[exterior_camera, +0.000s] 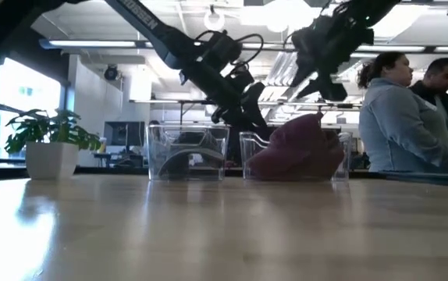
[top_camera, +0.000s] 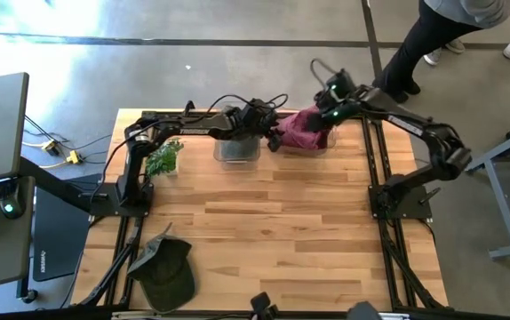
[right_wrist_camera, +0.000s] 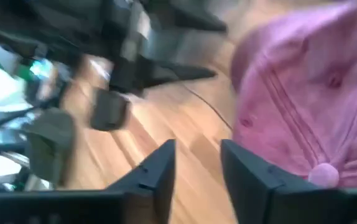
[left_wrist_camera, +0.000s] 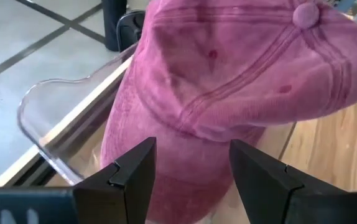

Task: Pick & Place hat
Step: Put the red cap into the right transparent bin

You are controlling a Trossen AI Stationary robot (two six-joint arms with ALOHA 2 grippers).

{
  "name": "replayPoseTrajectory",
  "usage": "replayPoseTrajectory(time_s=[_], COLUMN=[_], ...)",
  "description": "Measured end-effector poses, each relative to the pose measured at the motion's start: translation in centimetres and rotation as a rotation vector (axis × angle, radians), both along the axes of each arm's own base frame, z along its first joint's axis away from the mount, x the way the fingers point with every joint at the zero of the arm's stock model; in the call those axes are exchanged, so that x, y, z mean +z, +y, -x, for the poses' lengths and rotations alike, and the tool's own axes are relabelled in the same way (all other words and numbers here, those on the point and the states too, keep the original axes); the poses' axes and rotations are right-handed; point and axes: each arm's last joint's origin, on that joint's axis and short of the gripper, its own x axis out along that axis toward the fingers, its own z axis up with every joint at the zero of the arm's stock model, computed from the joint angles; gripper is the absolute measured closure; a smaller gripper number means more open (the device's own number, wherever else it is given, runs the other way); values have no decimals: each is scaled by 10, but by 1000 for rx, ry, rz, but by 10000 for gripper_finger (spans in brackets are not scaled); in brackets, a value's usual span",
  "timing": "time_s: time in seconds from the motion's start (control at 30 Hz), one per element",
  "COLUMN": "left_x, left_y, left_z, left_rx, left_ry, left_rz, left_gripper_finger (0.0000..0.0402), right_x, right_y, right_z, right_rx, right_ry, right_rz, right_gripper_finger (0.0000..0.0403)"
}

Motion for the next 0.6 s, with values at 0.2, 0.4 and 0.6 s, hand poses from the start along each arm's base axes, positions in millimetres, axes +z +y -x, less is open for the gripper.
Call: replayPoseTrajectory(time_s=[0.2, 0.4, 0.6], left_x=[5, 17, 71], left_y=[4, 4, -5], left_z=[-6, -9, -8], left_rx=[-5, -8, -36], left_ry=[18, 44, 73], left_rz=[3, 15, 37], left_gripper_finger=[204, 204, 204], right_x=[-38, -45, 7], right_y=[-9, -8, -21], right_z=[-3, 10, 21], right_rx=[-70, -75, -56], right_ry=[252, 443, 274], right_rz=[74, 108, 228], right_gripper_finger=[381, 382, 394])
